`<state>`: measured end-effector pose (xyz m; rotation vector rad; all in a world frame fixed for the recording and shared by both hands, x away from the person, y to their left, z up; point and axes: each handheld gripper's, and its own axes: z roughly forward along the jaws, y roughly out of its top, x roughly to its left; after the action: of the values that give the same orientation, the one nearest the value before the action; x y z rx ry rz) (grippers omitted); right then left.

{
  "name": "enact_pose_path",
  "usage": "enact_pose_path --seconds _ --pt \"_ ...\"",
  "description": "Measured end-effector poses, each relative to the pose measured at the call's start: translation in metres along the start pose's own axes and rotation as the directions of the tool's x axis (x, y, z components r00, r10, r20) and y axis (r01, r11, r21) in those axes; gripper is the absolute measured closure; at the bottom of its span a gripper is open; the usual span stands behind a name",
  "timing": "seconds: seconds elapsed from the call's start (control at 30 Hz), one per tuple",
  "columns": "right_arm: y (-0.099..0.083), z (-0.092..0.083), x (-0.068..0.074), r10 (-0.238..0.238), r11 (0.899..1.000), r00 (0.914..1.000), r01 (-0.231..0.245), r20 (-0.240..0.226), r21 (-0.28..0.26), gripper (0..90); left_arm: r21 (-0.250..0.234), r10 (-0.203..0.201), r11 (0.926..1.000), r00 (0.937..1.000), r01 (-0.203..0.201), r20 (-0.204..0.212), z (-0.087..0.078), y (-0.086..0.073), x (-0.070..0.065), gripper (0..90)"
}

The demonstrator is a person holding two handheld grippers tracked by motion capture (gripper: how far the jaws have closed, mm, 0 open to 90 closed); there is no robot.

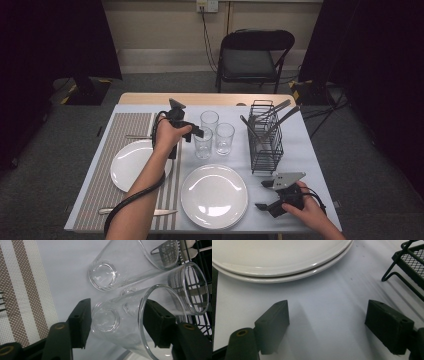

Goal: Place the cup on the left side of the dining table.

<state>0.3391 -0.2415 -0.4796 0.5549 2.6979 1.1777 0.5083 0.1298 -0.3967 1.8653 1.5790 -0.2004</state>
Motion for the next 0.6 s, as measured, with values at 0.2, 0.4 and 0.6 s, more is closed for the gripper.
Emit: enact_pose_path --seconds 0.2,0.4,0.6 --pt "0.0000 0.0000 0.0000 0.000 1.000 1.0000 0.000 0.000 0.000 18.3 0.011 -0.025 0.9996 0.9997 0.025 -0.003 0.0014 -0.0022 0.0011 53.4" --pt "0.0000 0.0000 -0.0001 0.000 1.000 1.0000 0.000 0.001 0.000 18.3 0.018 -0.046 0.9988 0.9987 0.045 0.023 0.0025 -0.0031 0.0008 60.8" --pt "0.0000 0.0000 -0.0001 -0.001 1.000 1.0000 0.001 0.001 0.000 18.4 0.031 -0.055 0.9980 0.9984 0.055 0.009 0.0010 -0.0035 0.0034 64.2"
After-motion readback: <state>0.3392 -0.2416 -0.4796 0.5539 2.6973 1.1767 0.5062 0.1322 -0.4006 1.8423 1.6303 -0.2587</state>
